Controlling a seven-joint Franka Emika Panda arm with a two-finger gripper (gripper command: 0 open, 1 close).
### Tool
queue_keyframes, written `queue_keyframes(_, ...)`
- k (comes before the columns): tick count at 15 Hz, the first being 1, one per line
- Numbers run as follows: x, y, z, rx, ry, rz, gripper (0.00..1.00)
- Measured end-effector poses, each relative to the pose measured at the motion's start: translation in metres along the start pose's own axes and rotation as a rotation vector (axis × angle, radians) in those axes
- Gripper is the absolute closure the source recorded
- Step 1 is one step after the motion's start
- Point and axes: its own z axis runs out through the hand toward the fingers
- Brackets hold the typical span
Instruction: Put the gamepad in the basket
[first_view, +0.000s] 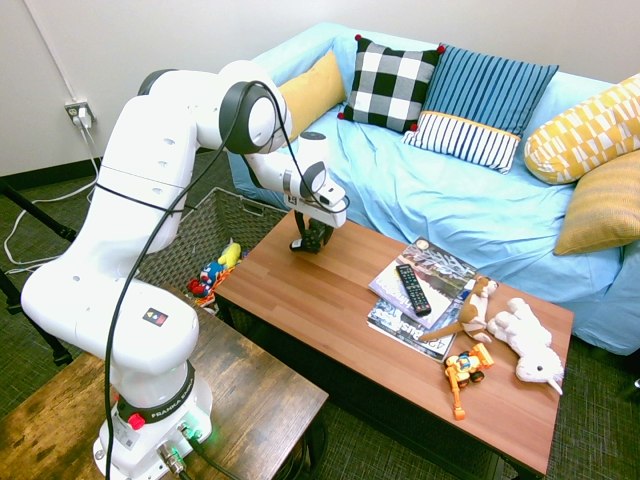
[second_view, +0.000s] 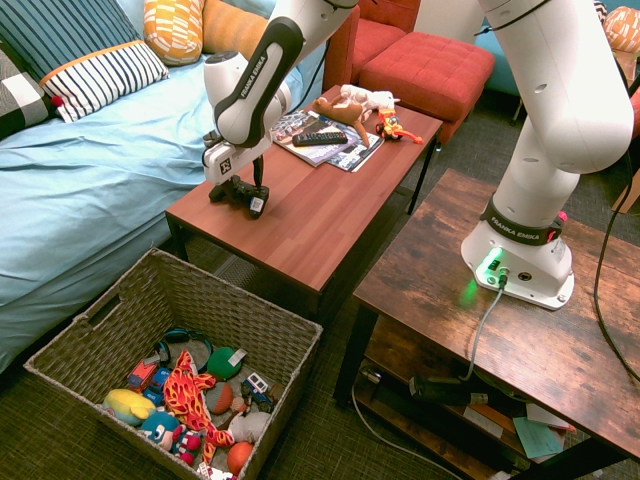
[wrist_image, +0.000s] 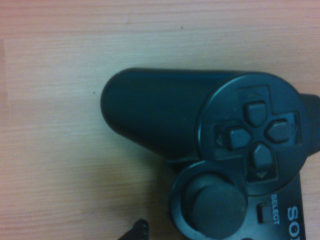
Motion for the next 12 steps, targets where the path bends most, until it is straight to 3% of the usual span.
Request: queue_keyframes(12,0.0012,-0.0005,0.0088,0.002,-0.030,-0.003,1.00)
